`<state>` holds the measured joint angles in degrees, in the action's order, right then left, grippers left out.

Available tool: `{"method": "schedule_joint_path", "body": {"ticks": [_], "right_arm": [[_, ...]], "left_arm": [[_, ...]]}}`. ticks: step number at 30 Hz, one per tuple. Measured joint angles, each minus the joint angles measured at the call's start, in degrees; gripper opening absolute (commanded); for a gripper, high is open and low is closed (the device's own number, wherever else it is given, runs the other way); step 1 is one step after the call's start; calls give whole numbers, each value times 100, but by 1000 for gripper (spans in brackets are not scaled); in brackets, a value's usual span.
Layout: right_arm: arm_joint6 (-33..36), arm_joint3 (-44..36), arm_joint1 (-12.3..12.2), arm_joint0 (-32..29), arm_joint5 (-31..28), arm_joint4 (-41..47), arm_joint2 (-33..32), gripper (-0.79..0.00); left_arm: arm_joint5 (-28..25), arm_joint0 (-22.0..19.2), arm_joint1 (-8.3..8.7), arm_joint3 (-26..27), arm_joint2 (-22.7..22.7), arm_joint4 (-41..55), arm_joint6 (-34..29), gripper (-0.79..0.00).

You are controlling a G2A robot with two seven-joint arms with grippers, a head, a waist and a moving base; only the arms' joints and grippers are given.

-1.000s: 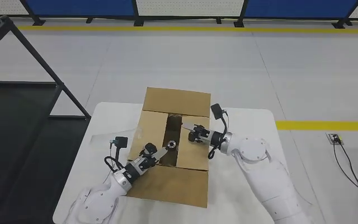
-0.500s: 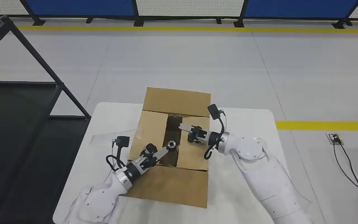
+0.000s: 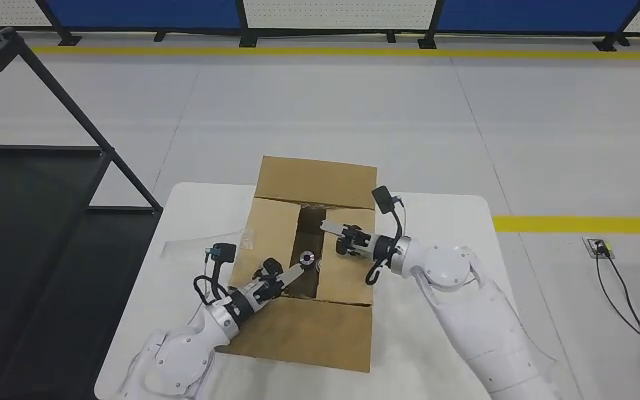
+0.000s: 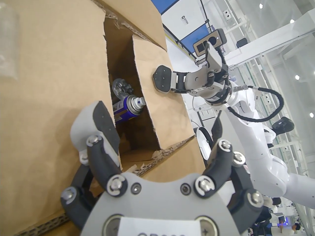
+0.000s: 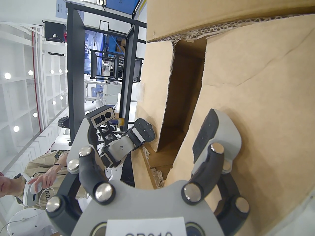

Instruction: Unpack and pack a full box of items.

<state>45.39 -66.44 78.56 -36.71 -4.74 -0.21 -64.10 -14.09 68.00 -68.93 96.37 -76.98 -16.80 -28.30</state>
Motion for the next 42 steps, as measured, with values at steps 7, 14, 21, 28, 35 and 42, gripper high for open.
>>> {"method": "schedule_joint_path", "body": {"ticks": [7, 14, 21, 28, 35, 42], "right_arm": [[-73, -154, -19, -109, -207, 271, -120, 0], [-45, -249, -51, -200, -384, 691, -330, 0], [-43, -164, -98, -176, -520, 955, -574, 0], [16, 97, -140, -56, -690, 1212, -780, 0], [-143, 255, -182, 51, -791, 1126, -888, 0], [-257, 190, -193, 24, -745, 946, -879, 0]], "left_arm": [[-166, 170, 23, 277, -134, 31, 201, 0], [-380, 443, 63, 686, -420, 164, 350, 0], [-906, 907, 155, 1026, -1104, 795, 139, 0], [-1767, 1546, 277, 1044, -2161, 2094, -372, 0], [-1819, 1998, 386, 672, -2928, 2875, -1055, 0], [-1545, 2249, 469, 240, -3120, 2607, -1657, 0]]}}
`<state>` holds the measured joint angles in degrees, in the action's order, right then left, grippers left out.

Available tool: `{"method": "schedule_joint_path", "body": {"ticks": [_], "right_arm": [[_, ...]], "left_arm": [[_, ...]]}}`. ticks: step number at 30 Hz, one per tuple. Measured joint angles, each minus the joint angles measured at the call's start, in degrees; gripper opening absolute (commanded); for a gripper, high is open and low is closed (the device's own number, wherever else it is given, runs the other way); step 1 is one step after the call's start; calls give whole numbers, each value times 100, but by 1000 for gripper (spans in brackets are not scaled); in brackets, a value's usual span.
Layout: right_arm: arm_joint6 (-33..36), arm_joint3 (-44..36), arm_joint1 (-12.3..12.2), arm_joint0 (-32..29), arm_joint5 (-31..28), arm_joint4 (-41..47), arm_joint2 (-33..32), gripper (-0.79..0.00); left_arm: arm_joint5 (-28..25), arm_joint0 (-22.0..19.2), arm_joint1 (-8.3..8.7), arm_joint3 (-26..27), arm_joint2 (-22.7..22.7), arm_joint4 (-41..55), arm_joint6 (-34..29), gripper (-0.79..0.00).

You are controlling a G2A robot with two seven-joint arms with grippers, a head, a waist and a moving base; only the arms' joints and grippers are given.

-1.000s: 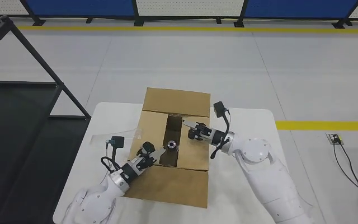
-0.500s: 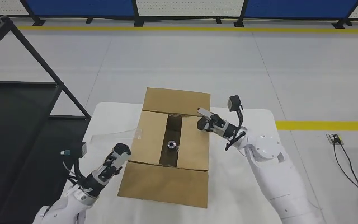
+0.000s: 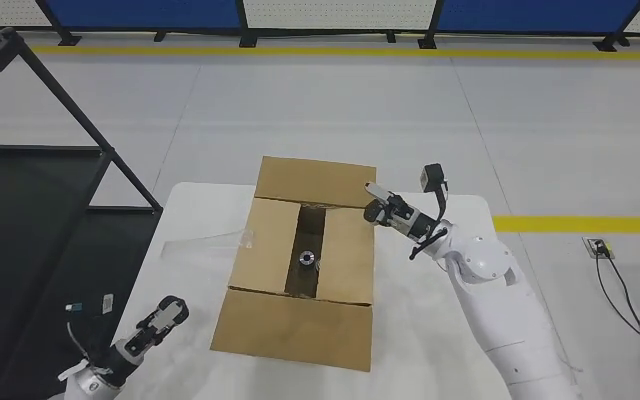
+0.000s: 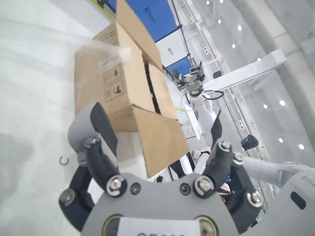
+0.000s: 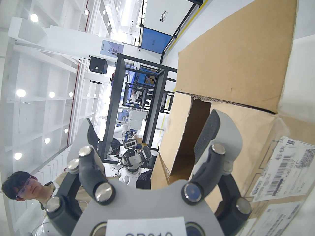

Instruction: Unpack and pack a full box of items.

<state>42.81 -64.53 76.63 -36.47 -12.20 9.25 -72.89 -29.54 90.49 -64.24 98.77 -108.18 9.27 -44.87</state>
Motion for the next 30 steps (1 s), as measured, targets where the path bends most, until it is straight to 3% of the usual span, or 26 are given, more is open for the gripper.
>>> {"method": "schedule_joint_path", "body": {"ticks": [7, 12, 17, 25, 30], "right_arm": [[-15, 6, 3, -9, 12, 14, -8, 0], [-432, 236, 35, 83, 106, 277, -39, 0], [-752, 899, 101, 441, -134, 430, 54, 0], [-1863, 2370, 311, 1219, -307, -229, 569, 0], [-1933, 3132, 481, 1579, -532, -182, 819, 0]], "left_arm": [[29, 8, 6, -28, -2, -44, -27, 0], [112, 30, 18, 134, 177, -300, -135, 0], [118, 1, 59, 88, 350, -213, -560, 0], [-146, 13, 168, -5, 381, 227, -1622, 0], [-279, 27, 200, 76, 540, 117, -1755, 0]]}}
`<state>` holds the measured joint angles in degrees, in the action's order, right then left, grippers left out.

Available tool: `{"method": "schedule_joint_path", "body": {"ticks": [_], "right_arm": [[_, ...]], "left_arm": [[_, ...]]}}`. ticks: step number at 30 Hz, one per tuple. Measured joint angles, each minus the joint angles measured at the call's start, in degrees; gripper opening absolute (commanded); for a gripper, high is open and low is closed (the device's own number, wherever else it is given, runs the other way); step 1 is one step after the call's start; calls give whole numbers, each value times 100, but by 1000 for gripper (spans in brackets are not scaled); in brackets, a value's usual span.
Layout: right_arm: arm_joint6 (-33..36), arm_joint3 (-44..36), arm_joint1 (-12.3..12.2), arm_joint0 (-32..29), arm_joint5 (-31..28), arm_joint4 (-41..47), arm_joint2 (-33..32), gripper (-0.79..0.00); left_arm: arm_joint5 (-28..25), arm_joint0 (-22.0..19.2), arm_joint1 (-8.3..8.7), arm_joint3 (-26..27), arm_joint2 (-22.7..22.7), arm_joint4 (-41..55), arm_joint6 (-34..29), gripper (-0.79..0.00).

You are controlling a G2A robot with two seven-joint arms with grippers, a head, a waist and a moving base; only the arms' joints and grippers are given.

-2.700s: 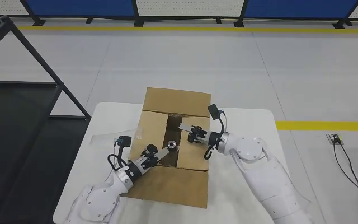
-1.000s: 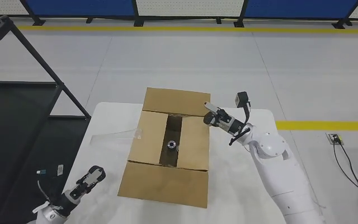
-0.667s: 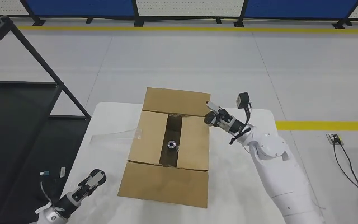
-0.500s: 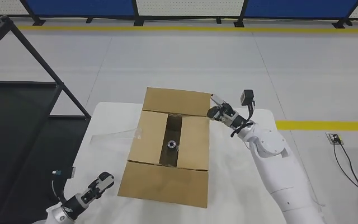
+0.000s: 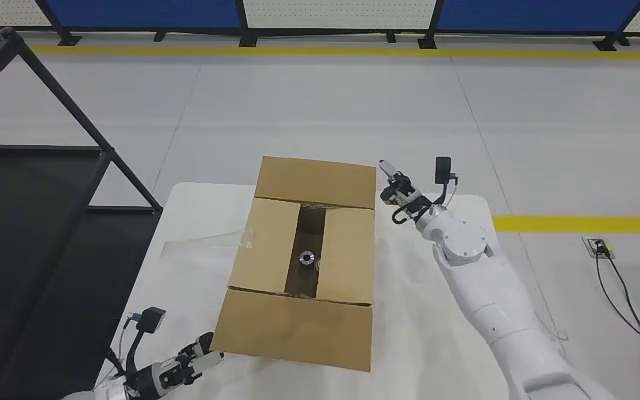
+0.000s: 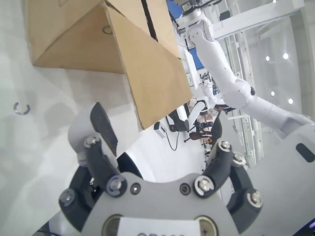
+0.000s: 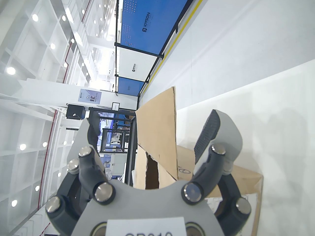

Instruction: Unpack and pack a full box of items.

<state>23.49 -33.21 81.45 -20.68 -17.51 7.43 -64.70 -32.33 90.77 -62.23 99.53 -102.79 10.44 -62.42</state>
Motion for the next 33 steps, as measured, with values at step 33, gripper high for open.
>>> {"method": "schedule_joint_path", "body": {"ticks": [33], "right_arm": [[1800, 707, 74, 620, -1126, 857, -305, 0]], "left_arm": [[25, -90, 85, 1496, 246, -303, 1586, 0]]}}
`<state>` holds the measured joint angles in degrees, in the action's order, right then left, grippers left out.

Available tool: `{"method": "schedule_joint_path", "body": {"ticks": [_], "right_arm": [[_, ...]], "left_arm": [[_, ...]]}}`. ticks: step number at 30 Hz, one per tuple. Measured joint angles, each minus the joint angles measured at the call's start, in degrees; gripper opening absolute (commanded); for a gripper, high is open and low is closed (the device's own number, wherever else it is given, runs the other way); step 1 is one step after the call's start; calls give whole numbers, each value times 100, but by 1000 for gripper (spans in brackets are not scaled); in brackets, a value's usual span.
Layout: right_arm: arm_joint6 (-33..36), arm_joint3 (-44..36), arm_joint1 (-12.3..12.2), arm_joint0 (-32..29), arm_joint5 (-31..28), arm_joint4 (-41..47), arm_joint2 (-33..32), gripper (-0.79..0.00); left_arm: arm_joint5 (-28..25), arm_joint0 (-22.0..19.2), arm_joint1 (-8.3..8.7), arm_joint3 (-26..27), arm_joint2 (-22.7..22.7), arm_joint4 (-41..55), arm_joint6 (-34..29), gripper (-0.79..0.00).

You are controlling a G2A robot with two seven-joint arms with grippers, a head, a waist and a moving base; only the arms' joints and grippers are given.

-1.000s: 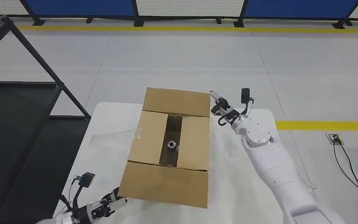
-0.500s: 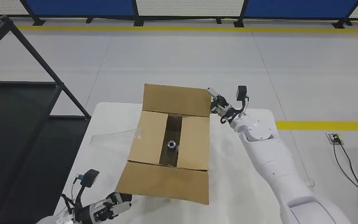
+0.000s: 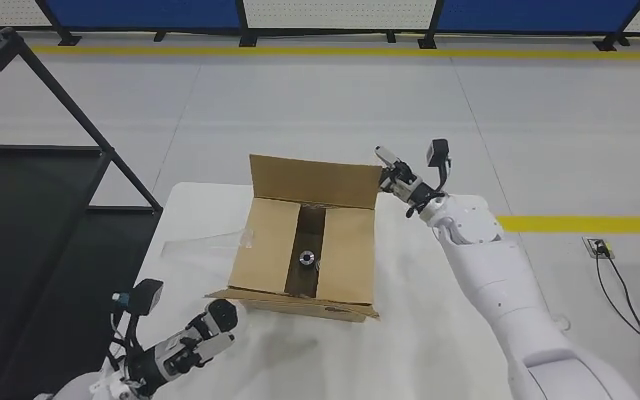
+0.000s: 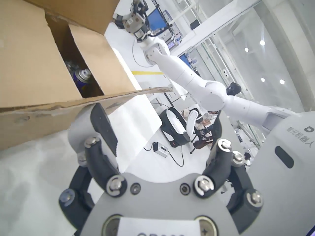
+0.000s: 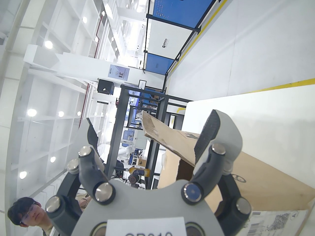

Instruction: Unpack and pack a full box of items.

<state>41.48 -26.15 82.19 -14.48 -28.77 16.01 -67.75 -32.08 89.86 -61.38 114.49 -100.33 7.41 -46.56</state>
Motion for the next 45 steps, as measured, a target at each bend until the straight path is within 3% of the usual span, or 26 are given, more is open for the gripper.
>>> {"method": "schedule_joint_path", "body": {"ticks": [11, 16, 25, 37, 45], "right_arm": [[353, -1513, -321, -734, 51, -375, -342, 0], [581, -2560, -478, -1305, 365, -497, -574, 0], [786, -4107, -705, -2165, 1090, -996, -903, 0], [837, -4657, -746, -2349, 2091, -1202, -621, 0], [1208, -4546, -717, -2176, 2990, -437, -498, 0]], "left_arm": [[646, -483, -45, 242, 603, -1312, 983, 0], [957, -871, -74, 88, 1000, -2110, 1370, 0], [1309, -1505, -126, -299, 1616, -2570, 1636, 0], [1748, -1965, -188, -607, 2101, -2916, 1869, 0], [1988, -2248, -237, -858, 2377, -3051, 1974, 0]]}}
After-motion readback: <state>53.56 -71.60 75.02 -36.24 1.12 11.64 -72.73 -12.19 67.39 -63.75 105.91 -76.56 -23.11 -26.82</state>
